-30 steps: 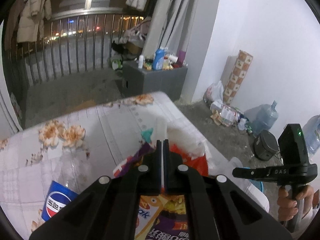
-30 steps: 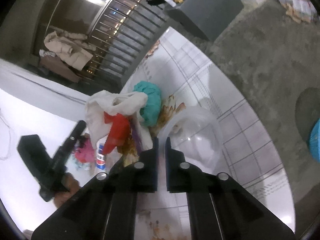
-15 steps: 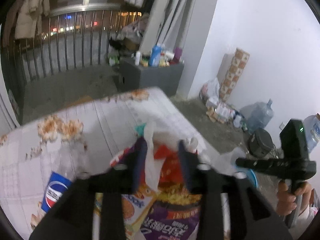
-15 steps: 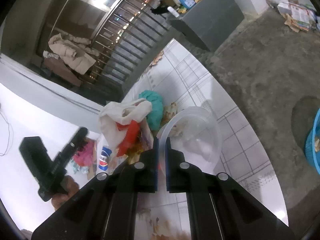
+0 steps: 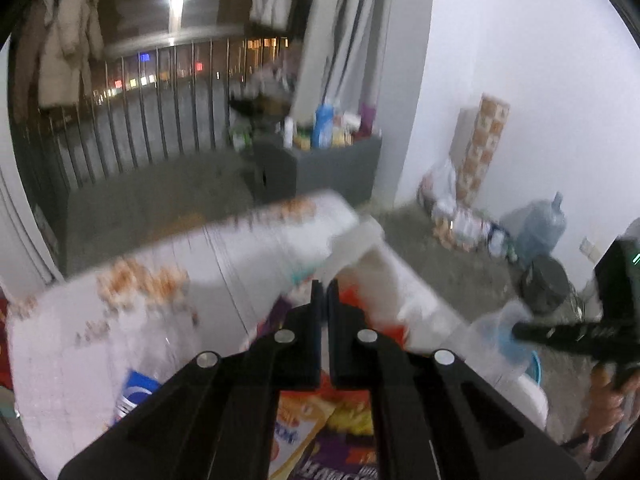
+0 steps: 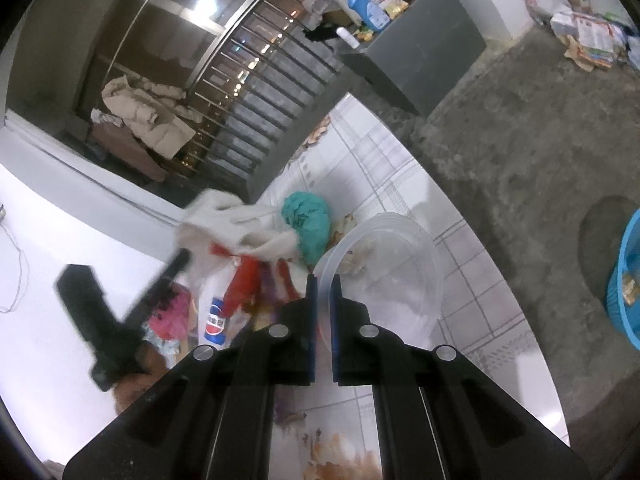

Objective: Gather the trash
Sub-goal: 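Carry the tissue and clear bowl over the blue wastebasket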

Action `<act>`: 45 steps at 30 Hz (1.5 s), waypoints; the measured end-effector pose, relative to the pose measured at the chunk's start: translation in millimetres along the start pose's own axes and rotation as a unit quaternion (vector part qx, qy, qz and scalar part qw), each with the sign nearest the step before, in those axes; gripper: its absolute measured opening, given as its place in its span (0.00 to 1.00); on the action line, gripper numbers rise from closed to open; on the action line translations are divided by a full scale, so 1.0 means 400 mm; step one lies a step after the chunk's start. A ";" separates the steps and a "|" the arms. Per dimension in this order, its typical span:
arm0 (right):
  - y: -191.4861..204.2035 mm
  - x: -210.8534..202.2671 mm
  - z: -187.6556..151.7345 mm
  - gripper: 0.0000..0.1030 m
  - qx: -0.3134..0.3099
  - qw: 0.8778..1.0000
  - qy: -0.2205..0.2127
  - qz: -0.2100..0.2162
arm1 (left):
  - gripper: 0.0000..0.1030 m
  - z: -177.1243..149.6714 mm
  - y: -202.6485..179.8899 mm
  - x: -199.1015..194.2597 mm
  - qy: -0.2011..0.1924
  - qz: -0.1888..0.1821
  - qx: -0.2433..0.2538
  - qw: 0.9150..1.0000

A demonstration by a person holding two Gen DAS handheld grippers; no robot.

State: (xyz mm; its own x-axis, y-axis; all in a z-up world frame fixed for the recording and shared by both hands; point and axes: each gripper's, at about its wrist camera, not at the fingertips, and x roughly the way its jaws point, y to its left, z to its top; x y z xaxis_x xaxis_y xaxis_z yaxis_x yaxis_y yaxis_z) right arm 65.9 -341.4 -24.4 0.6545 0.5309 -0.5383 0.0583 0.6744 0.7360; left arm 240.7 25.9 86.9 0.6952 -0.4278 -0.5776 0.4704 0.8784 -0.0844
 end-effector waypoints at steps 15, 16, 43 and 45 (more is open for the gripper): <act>-0.006 -0.042 -0.006 0.04 0.002 1.000 -0.021 0.020 | 0.02 0.077 -0.052 -0.248 -0.112 0.007 0.030 0.993; -0.009 -0.050 -0.007 0.04 0.002 0.999 -0.024 0.022 | 0.02 0.079 -0.063 -0.256 -0.115 0.002 0.034 0.993; -0.610 -0.412 -0.036 0.04 0.284 0.938 -0.180 -0.089 | 0.03 0.008 -0.848 0.293 0.137 -0.257 0.163 0.943; -0.658 -0.406 -0.034 0.04 0.304 0.931 -0.175 -0.101 | 0.03 -0.018 -0.921 0.345 0.157 -0.264 0.180 0.935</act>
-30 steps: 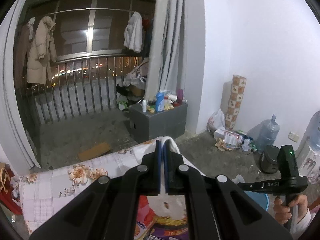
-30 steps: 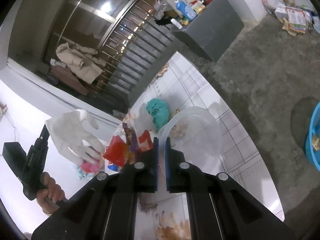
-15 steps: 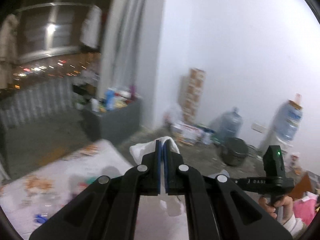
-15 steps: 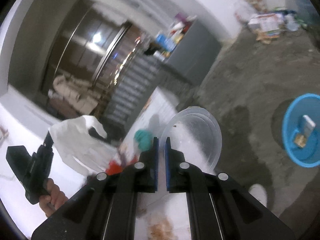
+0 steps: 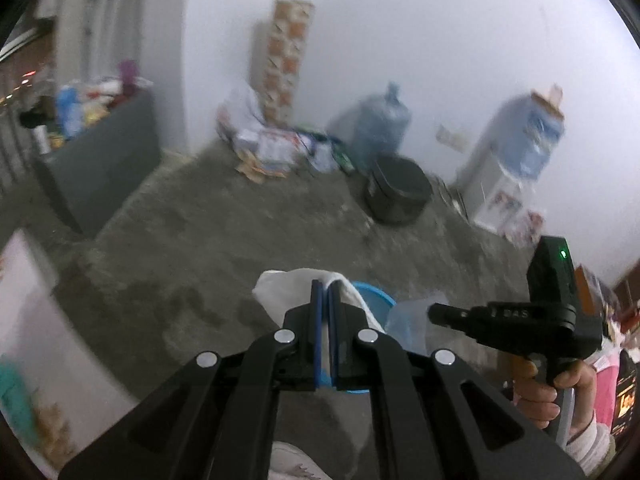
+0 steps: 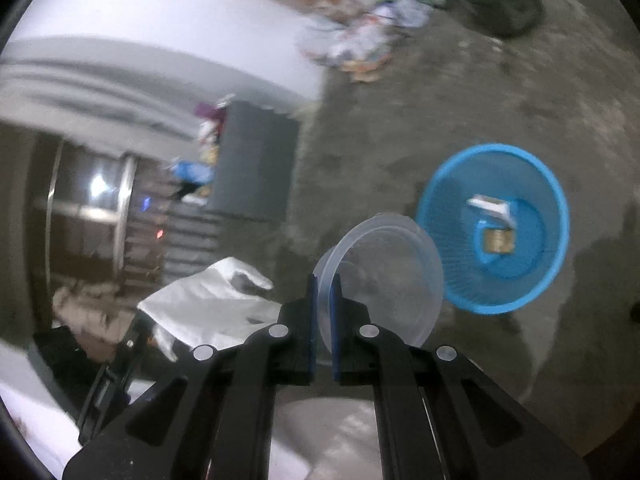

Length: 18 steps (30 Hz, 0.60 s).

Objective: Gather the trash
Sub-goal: 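Carry the tissue and clear bowl over the blue wastebasket, then open both tools to drop the tissue and bowl into the wastebasket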

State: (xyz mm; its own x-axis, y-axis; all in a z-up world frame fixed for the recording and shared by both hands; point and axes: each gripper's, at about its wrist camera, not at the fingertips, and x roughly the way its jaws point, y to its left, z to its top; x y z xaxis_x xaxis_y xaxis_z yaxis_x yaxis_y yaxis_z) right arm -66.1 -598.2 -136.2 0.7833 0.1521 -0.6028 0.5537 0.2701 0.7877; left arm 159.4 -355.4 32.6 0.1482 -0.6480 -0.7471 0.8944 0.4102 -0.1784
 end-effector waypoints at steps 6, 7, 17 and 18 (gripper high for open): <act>-0.142 0.104 0.090 0.46 0.066 0.997 0.026 -0.021 | 0.10 0.020 -0.080 0.216 0.063 -0.013 0.035 0.997; -0.186 0.135 0.101 0.68 0.093 0.995 0.033 -0.018 | 0.14 0.019 -0.083 0.243 0.074 -0.006 0.035 0.997; -0.438 0.262 0.051 0.70 0.280 0.955 0.054 0.080 | 0.47 -0.002 -0.089 0.279 0.086 0.002 0.038 0.996; -0.430 0.260 0.054 0.71 0.274 0.955 0.047 0.105 | 0.48 -0.001 -0.088 0.276 0.081 0.003 0.040 0.996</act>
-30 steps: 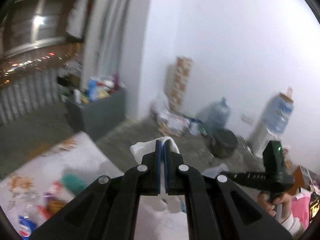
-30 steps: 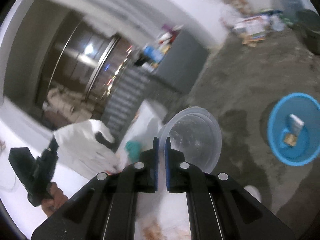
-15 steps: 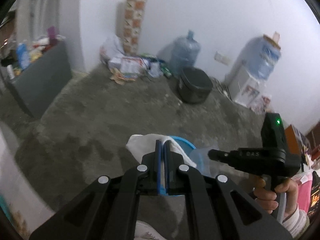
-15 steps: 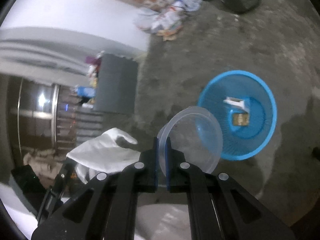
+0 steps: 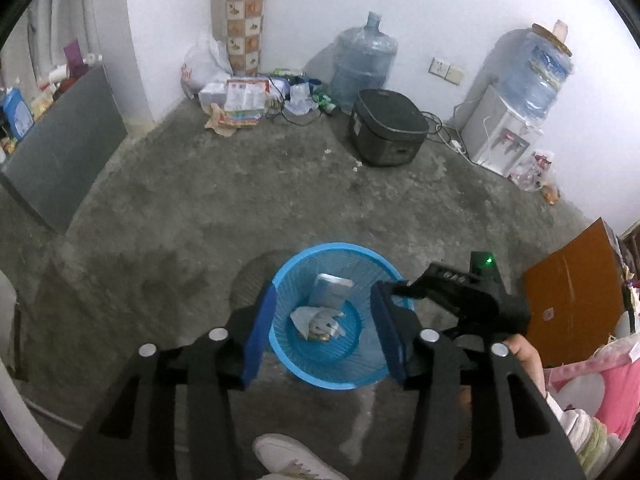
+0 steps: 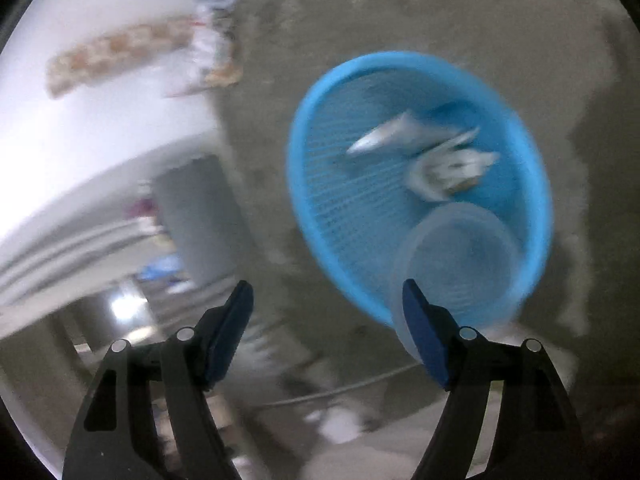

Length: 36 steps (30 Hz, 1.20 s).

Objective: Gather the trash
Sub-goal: 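Open both tools to drop the tissue and bowl into the wastebasket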

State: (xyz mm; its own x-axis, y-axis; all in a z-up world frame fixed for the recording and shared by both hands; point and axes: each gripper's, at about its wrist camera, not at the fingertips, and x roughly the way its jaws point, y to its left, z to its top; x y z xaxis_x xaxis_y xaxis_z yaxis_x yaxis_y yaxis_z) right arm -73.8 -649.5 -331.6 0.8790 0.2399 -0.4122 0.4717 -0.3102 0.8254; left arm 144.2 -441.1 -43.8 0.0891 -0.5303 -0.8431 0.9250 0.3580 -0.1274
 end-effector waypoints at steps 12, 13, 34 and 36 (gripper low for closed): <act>-0.070 -0.034 -0.013 0.81 -0.073 0.983 -0.048 -0.159 | 0.60 -0.044 0.025 -0.150 -0.045 0.019 -0.004 0.999; -0.064 -0.042 -0.019 0.81 -0.083 0.981 -0.053 -0.169 | 0.60 -0.047 0.024 -0.159 -0.047 0.020 -0.003 0.999; 0.431 -0.133 -0.562 0.92 -0.517 0.791 -0.239 -0.224 | 0.91 -0.201 0.106 -0.602 -0.196 0.061 -0.047 0.978; 0.448 -0.136 -0.596 0.92 -0.536 0.774 -0.248 -0.228 | 0.92 -0.220 0.115 -0.640 -0.208 0.069 -0.052 0.974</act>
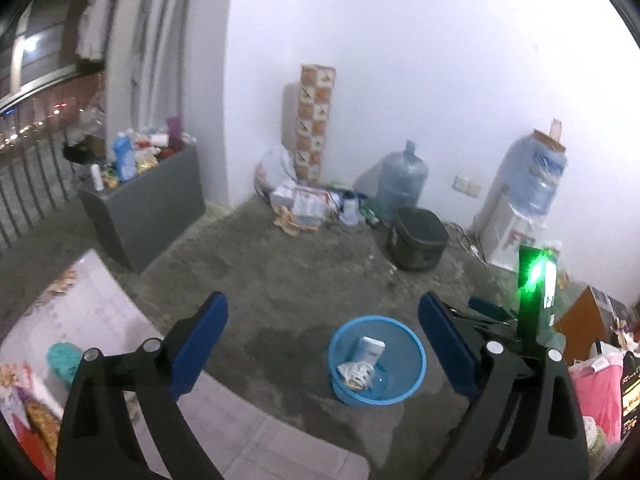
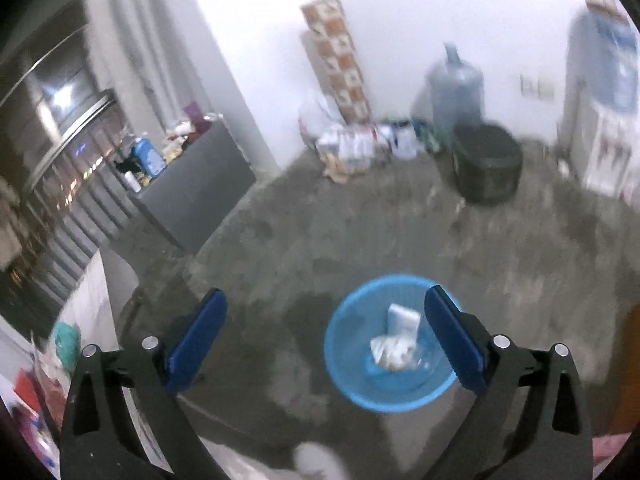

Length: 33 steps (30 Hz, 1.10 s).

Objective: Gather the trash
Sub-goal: 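Open both tools to drop the tissue and bowl into the wastebasket, then move both tools back over the cluttered table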

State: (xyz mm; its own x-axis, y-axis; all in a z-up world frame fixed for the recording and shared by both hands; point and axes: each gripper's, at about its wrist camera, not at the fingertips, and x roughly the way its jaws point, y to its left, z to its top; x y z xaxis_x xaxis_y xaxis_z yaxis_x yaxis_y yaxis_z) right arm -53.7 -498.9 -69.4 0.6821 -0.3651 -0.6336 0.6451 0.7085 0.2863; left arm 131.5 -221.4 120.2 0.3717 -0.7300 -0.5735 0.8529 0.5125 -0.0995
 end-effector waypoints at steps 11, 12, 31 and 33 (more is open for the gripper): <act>0.125 -0.102 -0.019 0.92 -0.115 0.990 -0.076 -0.030 | 0.93 -0.029 0.111 -0.161 -0.035 0.054 -0.036 0.997; 0.132 -0.104 -0.022 0.92 -0.122 0.989 -0.080 -0.027 | 0.93 -0.035 0.122 -0.175 -0.037 0.060 -0.040 0.997; 0.275 -0.165 -0.021 0.92 -0.159 0.978 -0.080 0.110 | 0.93 -0.133 0.277 -0.360 -0.076 0.105 -0.120 0.984; 0.284 -0.167 -0.022 0.92 -0.153 0.979 -0.070 0.118 | 0.93 -0.142 0.302 -0.384 -0.080 0.114 -0.132 0.981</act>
State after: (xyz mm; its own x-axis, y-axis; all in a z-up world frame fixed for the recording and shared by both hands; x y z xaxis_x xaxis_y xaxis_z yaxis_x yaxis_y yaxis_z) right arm -29.1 -388.5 -0.9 0.8539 -0.2335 -0.4651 0.3454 0.9228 0.1707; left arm 156.6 -21.4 150.0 0.6125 -0.6340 -0.4721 0.6240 0.7544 -0.2035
